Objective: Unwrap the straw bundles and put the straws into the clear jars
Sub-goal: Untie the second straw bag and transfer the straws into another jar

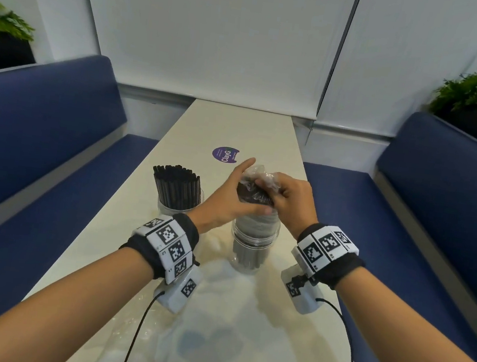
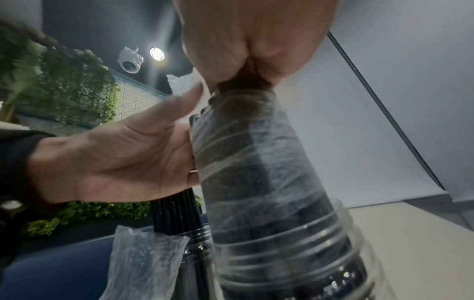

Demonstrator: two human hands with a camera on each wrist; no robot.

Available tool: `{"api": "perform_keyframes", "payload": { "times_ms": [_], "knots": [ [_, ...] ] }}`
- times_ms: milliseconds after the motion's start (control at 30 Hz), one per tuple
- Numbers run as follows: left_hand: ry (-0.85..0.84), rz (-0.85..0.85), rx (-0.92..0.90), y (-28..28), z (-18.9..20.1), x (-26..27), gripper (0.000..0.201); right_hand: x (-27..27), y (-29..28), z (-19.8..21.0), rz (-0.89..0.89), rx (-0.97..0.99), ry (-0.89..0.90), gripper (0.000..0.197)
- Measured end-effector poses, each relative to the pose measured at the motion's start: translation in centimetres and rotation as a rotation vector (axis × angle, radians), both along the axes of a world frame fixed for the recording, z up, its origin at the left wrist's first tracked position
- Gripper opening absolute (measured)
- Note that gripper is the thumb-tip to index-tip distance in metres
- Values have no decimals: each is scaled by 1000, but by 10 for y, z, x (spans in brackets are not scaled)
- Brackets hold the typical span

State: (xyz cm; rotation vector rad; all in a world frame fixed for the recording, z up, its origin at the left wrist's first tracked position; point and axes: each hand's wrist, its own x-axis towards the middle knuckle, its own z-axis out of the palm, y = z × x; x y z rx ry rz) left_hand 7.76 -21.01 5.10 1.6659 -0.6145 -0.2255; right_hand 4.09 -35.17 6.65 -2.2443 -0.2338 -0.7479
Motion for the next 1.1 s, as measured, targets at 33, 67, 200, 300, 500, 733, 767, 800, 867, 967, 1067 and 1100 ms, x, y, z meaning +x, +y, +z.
{"api": "perform_keyframes", "payload": {
  "times_ms": [33, 67, 200, 300, 500, 733, 767, 800, 867, 967, 1067, 1100],
  "knots": [
    [-11, -3, -8, 0, -2, 2, 89, -1, 2, 0, -1, 21, -9, 17],
    [-12, -25, -18, -1, -1, 3, 76, -1, 2, -1, 3, 53, -20, 18],
    [-57, -162, -14, -3, 8, 4, 46, -2, 4, 3, 30, 258, 54, 17],
    [-53, -46, -13, -6, 13, 8, 47, -5, 3, 10, 127, 397, 133, 13],
    [-33, 35, 75, -6, 24, 9, 31, -1, -8, 8, 120, 338, 231, 48],
    [122, 162, -138, -13, 17, 7, 14, -4, -8, -6, 234, 544, 401, 49],
    [118, 153, -154, -14, 17, 5, 13, -3, -7, -6, 205, 531, 381, 40],
    [112, 139, -167, -15, 19, 4, 14, -2, -7, -6, 144, 491, 352, 34],
    [89, 96, -170, -16, 23, 1, 17, -1, -6, -6, 18, 389, 284, 33],
    [23, 118, -127, -18, 23, 4, 33, -2, -1, -2, -82, 328, 185, 28],
    [1, 121, -97, -13, 19, 9, 56, 1, 0, 4, -135, 311, 133, 30],
    [-16, 117, -80, -11, 19, 9, 51, 1, 1, 6, -146, 285, 117, 30]
  ]
}}
